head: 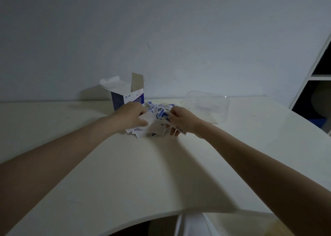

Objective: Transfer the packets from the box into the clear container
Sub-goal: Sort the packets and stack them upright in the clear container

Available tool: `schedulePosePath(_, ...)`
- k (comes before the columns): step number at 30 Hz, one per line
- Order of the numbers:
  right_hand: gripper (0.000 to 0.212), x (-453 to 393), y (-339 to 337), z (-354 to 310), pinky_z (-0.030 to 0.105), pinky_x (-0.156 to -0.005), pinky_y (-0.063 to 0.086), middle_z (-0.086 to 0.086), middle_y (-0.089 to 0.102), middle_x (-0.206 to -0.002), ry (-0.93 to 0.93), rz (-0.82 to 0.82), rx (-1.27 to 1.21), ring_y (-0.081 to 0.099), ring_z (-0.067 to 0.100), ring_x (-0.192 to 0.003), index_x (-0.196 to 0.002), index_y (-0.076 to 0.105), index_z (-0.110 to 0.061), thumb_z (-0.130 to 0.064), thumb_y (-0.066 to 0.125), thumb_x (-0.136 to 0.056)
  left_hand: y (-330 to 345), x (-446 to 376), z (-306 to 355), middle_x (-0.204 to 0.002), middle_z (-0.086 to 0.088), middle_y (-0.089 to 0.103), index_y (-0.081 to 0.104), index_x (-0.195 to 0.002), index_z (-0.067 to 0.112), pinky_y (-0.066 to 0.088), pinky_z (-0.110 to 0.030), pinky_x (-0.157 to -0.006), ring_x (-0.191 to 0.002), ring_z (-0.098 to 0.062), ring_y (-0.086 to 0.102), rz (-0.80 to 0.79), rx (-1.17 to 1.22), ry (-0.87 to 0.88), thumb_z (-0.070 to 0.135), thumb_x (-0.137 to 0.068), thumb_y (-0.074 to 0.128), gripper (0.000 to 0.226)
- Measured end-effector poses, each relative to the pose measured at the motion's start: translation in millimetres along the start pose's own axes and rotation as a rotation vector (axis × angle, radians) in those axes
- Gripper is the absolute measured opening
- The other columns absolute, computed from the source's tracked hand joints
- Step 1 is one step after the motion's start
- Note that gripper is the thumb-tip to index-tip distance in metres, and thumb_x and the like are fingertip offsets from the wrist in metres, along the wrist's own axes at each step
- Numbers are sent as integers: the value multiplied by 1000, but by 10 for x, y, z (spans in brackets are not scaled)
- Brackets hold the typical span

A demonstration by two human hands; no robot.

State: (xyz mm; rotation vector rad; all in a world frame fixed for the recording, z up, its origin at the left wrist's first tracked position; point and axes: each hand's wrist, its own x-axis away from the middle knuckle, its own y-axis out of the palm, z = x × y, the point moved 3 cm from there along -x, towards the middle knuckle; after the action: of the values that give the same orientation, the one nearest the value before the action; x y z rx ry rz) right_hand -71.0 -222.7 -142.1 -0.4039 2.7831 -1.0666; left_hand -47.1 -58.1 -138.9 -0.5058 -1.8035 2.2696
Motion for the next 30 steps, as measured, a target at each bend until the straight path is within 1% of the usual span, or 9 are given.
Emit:
schedulePosePath(3,28,5,-92,11,30,-51,45,17,62,-85,43,59,-64,56,27,-56,-69,42,-11,-9,33,-96,-106,-5,-16,-51,0,21,27,-52,17,13,-29,-48,-48,-15,18,82,-18,-27,17,-87,56,46)
schedulePosePath(7,24,-38,-156,40,24,-43,44,9,59,-73,102,114,-202,52,22,-51,-74,39,-13,-10,34,-97,-248,74,46,-50,1,39,62,-72,11,21,-21,-45,-50,-17,38,219,-41,3,22,-97,46,31)
schedulePosePath(9,23,-68,-166,30,18,-36,39,10,56,-70,114,139,-367,48,21,-49,-75,39,-10,-8,33,-97,-246,97,141,-66,-4,48,55,-87,10,35,-25,-58,-67,-24,47,191,-94,9,22,-100,34,28)
schedulePosePath(12,19,-59,-155,-24,20,-38,40,13,52,-68,123,100,-597,47,20,-49,-77,40,-6,-3,31,-94,-159,81,266,-78,-6,50,50,-114,2,32,-30,-65,-76,-24,47,123,-5,36,22,-102,30,31)
schedulePosePath(16,16,12,-166,-57,23,-47,41,15,56,-73,162,29,-834,47,19,-53,-83,46,-2,-5,35,-95,-49,-23,315,-121,-20,53,30,-141,8,34,-28,-73,-103,-32,53,15,196,-18,20,-98,40,45)
schedulePosePath(20,22,66,-195,20,19,-40,40,15,62,-77,220,54,-758,49,14,-47,-93,59,1,-21,60,-89,43,-137,424,-123,-22,48,23,-145,12,45,-40,-85,-109,-37,52,-101,248,-39,17,-88,51,63)
schedulePosePath(24,9,76,-217,127,20,-42,35,14,50,-62,197,227,-714,44,15,-46,-76,57,2,0,61,-84,35,-144,697,-84,0,56,55,-117,13,39,-24,-64,-76,-18,54,-132,655,-26,11,-90,48,28)
schedulePosePath(28,9,106,-300,232,27,-52,30,20,55,-77,188,254,-710,42,18,-50,-74,60,0,-1,64,-82,-9,-167,666,-129,-4,56,48,-135,14,40,-17,-79,-121,-16,52,-40,818,-69,14,-93,55,43)
schedulePosePath(30,6,136,-333,255,22,-47,31,18,57,-76,192,240,-678,43,14,-47,-80,62,1,-3,65,-83,-29,-157,634,-131,-17,56,50,-134,15,41,-12,-66,-113,-20,60,0,821,-82,14,-89,60,46)
